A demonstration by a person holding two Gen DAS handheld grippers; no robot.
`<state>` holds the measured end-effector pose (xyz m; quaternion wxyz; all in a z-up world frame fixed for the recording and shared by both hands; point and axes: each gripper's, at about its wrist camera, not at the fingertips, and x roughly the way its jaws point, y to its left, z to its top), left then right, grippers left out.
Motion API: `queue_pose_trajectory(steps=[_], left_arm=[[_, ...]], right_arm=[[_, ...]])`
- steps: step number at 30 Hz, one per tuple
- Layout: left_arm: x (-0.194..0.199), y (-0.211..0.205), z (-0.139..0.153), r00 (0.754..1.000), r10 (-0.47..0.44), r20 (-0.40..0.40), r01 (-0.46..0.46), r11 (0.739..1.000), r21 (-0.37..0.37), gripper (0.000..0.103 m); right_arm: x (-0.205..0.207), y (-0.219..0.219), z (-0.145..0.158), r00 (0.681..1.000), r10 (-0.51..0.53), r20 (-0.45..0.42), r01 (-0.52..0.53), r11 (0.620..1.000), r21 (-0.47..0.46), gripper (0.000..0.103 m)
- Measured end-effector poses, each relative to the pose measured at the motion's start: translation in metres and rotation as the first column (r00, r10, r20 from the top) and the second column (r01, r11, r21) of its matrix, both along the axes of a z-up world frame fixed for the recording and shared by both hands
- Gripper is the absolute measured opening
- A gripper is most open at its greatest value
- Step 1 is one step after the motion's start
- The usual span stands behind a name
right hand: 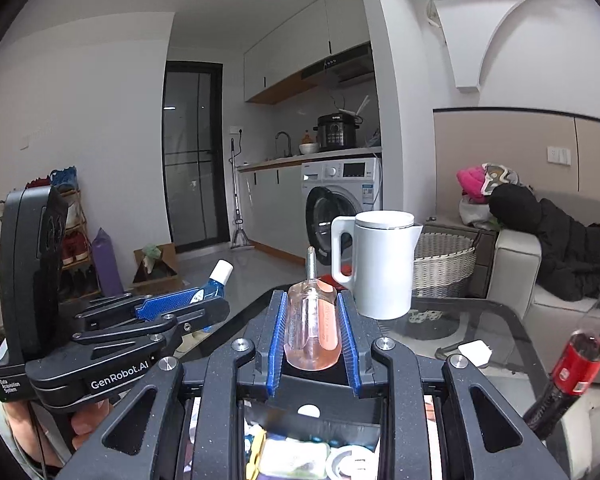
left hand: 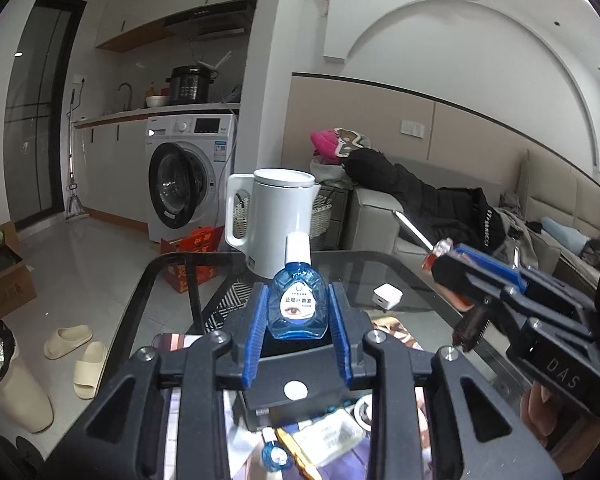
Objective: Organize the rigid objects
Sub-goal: 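Lift the blue bottle and screwdriver and carry both over the black box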
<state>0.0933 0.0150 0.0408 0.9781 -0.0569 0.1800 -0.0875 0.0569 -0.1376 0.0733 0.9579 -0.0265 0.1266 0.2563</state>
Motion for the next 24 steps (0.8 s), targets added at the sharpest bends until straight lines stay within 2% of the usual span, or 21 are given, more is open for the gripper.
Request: queue_pose_trajectory(steps=[6,13,16,20,22,24], left_arm=[[0.028,0.007,-0.01,0.999,0.031,-0.017,-0.031,0.999,-0.013,0.028],[0.065,-0.004,-0.036,0.983,0.04,-0.178,-0.031,0.998,0.052,0.028],[0.082,-0.006,-0.049,0.963,0.031,-0.268,-0.016,0.998,0.056,0.028],[0.105,-0.009,-0.076,0.902,0.027,-0.431,0.0,0.998,0.062,0.028],[0.112,-0.01,-0.084,0.88,0.017,-0.475,0.012,0.998,0.058,0.028],[0.114,-0.013,-0.088,0.87,0.018,-0.493,0.021,0.997,0.074,0.028]], right_arm=[[0.054,0.01,-0.008,0.998,-0.032,-0.057,0.032,0.999,-0.004,0.025],[0.103,0.019,-0.034,0.977,-0.096,-0.189,0.084,0.994,-0.069,0.025],[0.118,0.021,-0.047,0.962,-0.109,-0.25,0.087,0.992,-0.096,0.025],[0.138,0.02,-0.067,0.931,-0.112,-0.348,0.081,0.992,-0.101,0.025],[0.145,0.022,-0.078,0.907,-0.114,-0.405,0.077,0.991,-0.106,0.025],[0.154,0.022,-0.09,0.879,-0.123,-0.461,0.074,0.99,-0.124,0.025]])
